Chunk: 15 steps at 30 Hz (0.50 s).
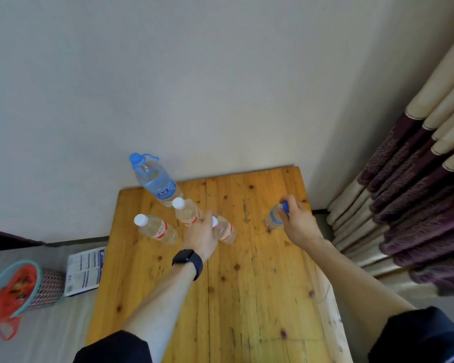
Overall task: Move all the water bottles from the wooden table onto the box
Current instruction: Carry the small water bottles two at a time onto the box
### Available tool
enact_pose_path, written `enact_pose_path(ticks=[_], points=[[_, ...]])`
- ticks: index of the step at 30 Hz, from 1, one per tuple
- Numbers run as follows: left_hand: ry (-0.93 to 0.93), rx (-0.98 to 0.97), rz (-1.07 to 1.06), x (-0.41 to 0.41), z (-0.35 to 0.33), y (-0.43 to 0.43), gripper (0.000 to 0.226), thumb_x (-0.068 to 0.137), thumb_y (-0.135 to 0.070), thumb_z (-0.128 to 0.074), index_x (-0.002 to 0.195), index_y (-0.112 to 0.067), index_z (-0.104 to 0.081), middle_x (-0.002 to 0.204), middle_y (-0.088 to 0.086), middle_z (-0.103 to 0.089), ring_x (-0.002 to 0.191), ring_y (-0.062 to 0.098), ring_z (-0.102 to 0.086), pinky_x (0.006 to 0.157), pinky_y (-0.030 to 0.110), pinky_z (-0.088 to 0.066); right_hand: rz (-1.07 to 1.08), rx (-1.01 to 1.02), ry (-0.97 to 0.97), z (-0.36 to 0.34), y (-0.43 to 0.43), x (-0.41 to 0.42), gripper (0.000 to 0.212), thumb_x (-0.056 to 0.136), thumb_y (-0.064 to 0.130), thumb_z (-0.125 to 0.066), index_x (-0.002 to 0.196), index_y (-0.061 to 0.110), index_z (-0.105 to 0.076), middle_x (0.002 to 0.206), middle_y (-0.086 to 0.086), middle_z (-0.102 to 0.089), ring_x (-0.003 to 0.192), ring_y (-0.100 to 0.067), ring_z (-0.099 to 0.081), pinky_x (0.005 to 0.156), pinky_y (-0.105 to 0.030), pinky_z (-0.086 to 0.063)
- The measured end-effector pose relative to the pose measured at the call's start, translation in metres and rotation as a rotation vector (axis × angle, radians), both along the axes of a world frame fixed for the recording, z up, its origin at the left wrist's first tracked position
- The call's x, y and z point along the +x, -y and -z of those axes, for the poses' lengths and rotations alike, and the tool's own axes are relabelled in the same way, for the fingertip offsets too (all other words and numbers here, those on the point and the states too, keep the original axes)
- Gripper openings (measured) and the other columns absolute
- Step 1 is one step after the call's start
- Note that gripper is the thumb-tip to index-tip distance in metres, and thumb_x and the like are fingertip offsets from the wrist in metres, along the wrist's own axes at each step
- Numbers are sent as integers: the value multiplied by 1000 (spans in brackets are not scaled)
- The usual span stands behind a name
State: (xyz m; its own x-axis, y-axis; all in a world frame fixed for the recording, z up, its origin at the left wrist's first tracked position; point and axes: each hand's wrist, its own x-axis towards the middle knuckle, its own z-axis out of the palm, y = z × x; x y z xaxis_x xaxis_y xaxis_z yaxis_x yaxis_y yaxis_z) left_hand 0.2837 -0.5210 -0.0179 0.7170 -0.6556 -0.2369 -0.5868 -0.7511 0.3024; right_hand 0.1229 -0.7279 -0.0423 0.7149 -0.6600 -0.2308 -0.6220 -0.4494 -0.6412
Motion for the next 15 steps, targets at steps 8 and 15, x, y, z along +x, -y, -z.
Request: enact_pose_path(ticks=[8,15], points=[[-183,-30,126,-39,-9,-98,20,102,-35,-51,122,-36,-55,95,-5,-57,75,19,-55,52,25,-35,145,32,55,-14,-100,-73,15,102,39,-50,113,39,-40,98,-1,-61,72,-20,-59,62,-38,-48],[-249,18,273,-55,-3,-167,25,103,-32,-49,126,-39,-55,120,-7,-62,72,11,-51,58,25,-40,34,74,-47,-20,-187,-96,14,102,37,-49,109,42,-38,85,5,-61,56,-15,-58,47,-20,-36]])
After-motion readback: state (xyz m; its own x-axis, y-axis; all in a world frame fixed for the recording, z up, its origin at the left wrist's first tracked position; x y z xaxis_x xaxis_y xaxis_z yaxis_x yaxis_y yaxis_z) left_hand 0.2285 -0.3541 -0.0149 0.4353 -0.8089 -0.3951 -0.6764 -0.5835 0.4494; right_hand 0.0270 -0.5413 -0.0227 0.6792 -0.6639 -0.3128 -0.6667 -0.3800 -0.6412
